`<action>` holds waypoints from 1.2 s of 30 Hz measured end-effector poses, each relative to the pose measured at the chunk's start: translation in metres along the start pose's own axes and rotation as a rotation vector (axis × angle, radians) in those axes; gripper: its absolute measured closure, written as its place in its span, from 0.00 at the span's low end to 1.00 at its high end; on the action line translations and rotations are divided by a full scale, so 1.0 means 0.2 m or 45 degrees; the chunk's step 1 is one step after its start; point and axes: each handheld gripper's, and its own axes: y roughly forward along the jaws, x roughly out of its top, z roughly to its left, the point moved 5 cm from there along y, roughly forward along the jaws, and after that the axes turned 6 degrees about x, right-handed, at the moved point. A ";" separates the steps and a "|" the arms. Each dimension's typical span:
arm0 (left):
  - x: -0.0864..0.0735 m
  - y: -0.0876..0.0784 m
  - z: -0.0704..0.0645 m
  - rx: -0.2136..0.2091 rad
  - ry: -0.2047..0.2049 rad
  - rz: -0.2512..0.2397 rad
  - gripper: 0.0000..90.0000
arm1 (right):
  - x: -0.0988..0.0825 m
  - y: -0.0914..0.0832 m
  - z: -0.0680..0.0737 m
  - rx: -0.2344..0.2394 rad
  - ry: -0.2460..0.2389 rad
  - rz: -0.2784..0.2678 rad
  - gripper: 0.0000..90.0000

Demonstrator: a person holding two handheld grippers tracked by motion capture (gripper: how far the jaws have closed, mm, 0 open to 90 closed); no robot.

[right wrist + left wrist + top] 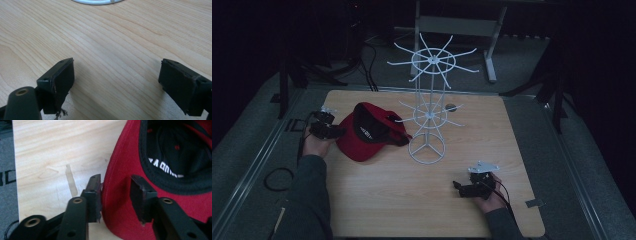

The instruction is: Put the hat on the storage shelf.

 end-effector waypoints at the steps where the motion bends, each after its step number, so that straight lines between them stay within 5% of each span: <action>1: -0.02 -0.03 -0.03 -0.040 0.032 0.006 0.74 | 0.00 0.00 0.00 0.000 0.000 0.000 0.15; 9: -0.14 -0.13 -0.21 -0.262 0.112 0.029 0.79 | 0.00 0.00 0.00 0.000 0.000 0.000 0.15; 15: -0.20 -0.10 -0.35 -0.484 0.126 0.087 0.78 | 0.00 0.00 0.00 0.000 0.001 -0.001 0.15; 23: -0.19 0.01 -0.43 -0.593 0.082 0.134 0.73 | 0.00 0.00 0.00 0.000 0.001 0.000 0.15; 30: -0.19 0.03 -0.52 -0.662 0.135 0.164 0.72 | 0.00 0.00 0.00 0.000 0.000 0.000 0.15; 36: -0.18 0.06 -0.59 -0.708 0.132 0.182 0.69 | 0.00 0.00 0.00 0.000 0.001 0.000 0.15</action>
